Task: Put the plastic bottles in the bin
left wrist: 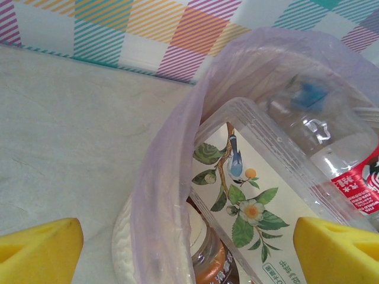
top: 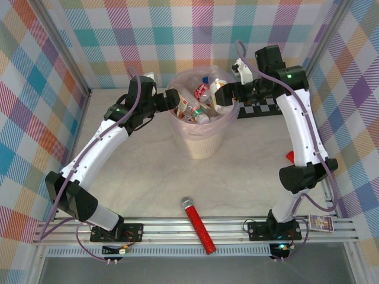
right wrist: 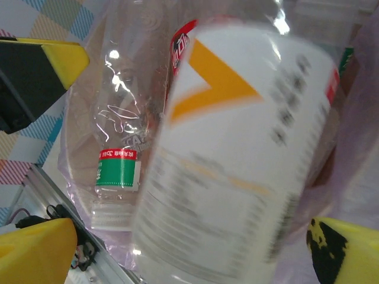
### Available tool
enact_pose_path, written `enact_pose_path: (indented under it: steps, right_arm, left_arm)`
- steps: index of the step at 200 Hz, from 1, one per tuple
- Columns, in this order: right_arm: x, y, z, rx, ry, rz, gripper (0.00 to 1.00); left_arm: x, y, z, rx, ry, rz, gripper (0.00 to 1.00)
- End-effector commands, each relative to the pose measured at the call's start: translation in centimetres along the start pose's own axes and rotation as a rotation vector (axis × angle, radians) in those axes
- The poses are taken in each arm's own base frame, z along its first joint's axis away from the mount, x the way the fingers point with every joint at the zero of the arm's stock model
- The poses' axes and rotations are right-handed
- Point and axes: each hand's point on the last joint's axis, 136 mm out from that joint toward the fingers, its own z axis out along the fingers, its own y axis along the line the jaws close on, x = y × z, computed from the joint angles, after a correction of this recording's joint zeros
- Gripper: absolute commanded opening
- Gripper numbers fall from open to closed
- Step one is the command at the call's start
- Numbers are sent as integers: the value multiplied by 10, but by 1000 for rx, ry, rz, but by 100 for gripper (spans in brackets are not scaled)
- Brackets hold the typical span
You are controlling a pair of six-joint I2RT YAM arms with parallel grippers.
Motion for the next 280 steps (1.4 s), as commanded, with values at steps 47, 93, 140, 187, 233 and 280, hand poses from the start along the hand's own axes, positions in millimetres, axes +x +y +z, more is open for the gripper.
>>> enact_pose_path:
  steps: [47, 93, 140, 187, 233, 280]
  right_arm:
    - [-38, -1, -25, 106, -143, -94, 89]
    - [-34, -12, 8, 71, -71, -41, 73]
    - [-28, -13, 43, 0, -8, -10, 62]
    - [-8, -12, 86, -34, 107, -2, 60]
    - [24, -28, 106, 45, 194, 2, 59]
    - [46, -40, 100, 120, 210, -35, 57]
  left_arm:
    - [-15, -2, -6, -20, -53, 38, 91]
    - [-3, 0, 2, -18, -15, 26, 91]
    - [12, -9, 19, 48, 48, -12, 89]
    - [10, -12, 17, 61, 42, -20, 88]
    - [8, -13, 18, 65, 39, -19, 88]
    - [2, -11, 9, 46, 13, -17, 88]
